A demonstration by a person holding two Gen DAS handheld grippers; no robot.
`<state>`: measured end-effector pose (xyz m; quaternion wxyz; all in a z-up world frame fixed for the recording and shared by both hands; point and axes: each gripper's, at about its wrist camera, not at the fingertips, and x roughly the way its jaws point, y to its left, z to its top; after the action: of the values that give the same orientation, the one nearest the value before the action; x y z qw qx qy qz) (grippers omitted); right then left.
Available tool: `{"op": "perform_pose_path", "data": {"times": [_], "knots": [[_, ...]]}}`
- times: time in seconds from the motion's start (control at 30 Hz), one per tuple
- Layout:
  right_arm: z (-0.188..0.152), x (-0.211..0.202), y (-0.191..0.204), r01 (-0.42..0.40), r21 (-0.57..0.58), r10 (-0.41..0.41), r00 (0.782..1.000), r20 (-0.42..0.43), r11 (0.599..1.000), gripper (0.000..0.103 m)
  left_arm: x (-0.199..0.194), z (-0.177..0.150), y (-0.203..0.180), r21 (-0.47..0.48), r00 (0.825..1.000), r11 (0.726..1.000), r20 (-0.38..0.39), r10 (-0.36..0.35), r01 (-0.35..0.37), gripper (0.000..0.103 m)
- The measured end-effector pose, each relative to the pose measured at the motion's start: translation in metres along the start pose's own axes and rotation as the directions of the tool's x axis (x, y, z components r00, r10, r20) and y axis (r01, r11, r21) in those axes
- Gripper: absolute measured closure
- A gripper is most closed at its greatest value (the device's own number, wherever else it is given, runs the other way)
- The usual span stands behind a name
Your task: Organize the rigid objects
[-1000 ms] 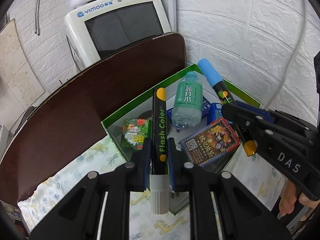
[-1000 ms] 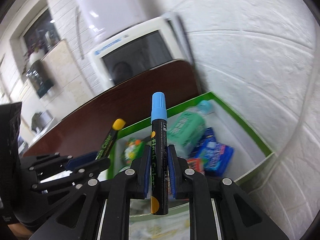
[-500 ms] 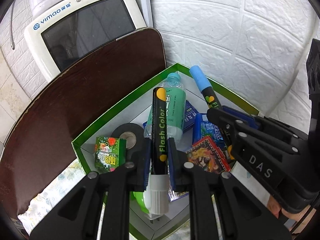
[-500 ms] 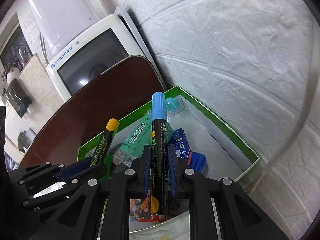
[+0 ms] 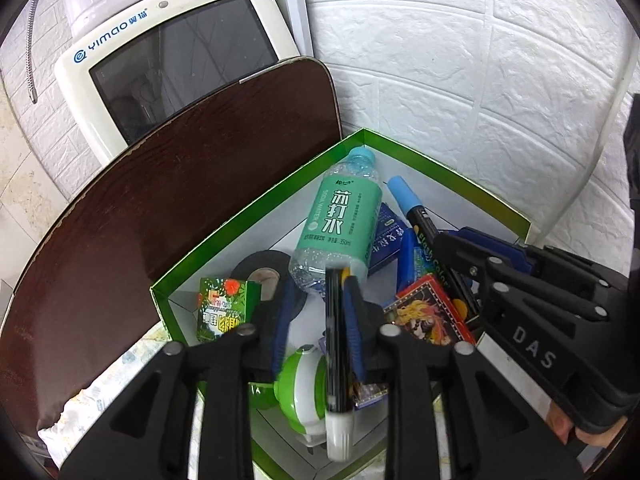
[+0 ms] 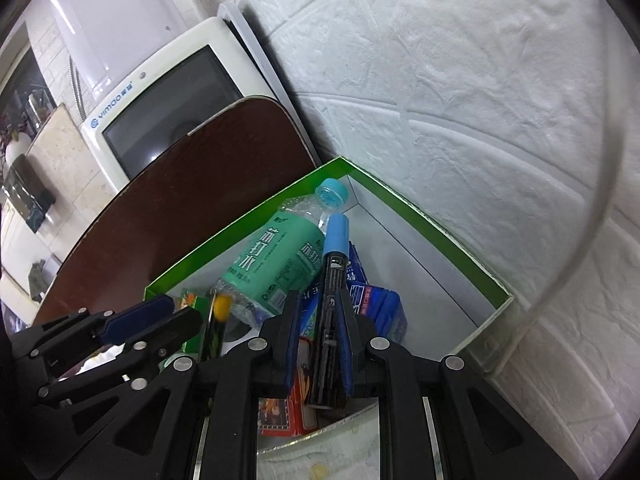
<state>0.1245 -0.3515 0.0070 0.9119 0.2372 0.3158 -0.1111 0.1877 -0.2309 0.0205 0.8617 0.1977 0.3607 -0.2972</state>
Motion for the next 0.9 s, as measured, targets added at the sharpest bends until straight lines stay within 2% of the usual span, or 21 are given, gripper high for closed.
{"op": "perform_pose_path", "data": {"times": [0.1,0.23,0.43,0.6,0.73,0.9], "knots": [[-0.004,-0.009,0.004,-0.001,-0.021,0.001,1.0,0.005,1.0,0.085,-0.008,-0.004,0.001,0.0,1.0,1.0,0.022,0.017,-0.017,0.056],[-0.009,-0.019,0.008,-0.008,-0.029,0.008,1.0,0.006,1.0,0.085,-0.02,-0.009,0.004,-0.003,0.998,0.999,0.045,0.04,-0.04,0.047],[-0.018,-0.039,0.02,-0.001,-0.069,0.003,0.999,0.031,0.998,0.084,-0.042,-0.022,0.016,-0.047,0.992,0.996,0.097,0.078,-0.074,0.025],[-0.028,-0.062,0.032,0.009,-0.116,-0.003,0.999,0.053,0.993,0.084,-0.06,-0.034,0.017,-0.036,0.978,0.986,0.129,0.166,-0.162,0.007],[-0.035,-0.076,0.039,0.02,-0.134,-0.011,0.998,0.066,0.991,0.084,-0.073,-0.043,0.018,-0.034,0.967,0.981,0.162,0.195,-0.192,0.003],[-0.044,-0.092,0.05,0.044,-0.159,-0.031,0.996,0.081,0.986,0.084,-0.08,-0.056,0.026,-0.078,0.975,0.986,0.152,0.16,-0.15,0.002]]}}
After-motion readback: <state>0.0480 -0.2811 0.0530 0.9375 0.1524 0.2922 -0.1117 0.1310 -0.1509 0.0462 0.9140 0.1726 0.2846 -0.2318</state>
